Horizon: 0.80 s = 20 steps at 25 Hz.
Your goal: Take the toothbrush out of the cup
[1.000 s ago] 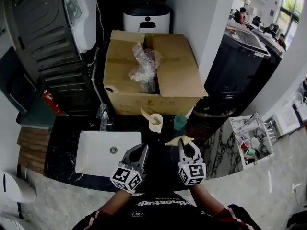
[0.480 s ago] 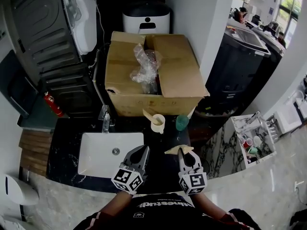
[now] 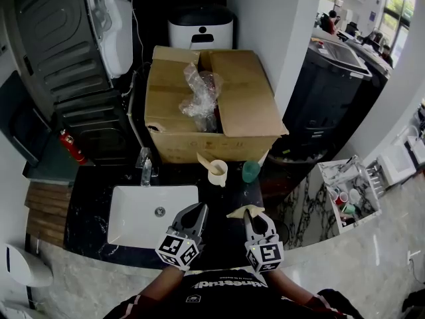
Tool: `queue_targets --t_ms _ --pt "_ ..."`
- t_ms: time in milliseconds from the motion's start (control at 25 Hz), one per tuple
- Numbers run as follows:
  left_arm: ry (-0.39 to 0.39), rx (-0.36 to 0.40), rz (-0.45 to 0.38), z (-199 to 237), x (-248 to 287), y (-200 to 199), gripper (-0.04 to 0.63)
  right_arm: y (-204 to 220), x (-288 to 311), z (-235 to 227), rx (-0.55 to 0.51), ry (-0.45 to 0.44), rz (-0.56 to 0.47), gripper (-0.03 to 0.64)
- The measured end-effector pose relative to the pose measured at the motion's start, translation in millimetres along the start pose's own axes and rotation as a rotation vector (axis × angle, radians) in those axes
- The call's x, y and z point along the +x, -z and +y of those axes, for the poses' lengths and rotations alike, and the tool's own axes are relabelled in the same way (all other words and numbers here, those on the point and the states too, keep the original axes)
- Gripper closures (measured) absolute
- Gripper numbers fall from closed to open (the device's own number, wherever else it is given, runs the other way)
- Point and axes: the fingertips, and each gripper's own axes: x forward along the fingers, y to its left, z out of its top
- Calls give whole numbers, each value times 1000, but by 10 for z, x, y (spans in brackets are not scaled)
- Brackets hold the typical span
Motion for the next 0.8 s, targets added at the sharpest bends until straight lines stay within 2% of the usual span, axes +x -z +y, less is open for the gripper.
queue_targets --t_ms 680,800 --pt "10 30 -27 -27 38 -36 577 -3 -59 20 4 -6 -11 561" --pt "20 24 -33 -31 50 -44 518 5 -64 15 5 -6 -8 561"
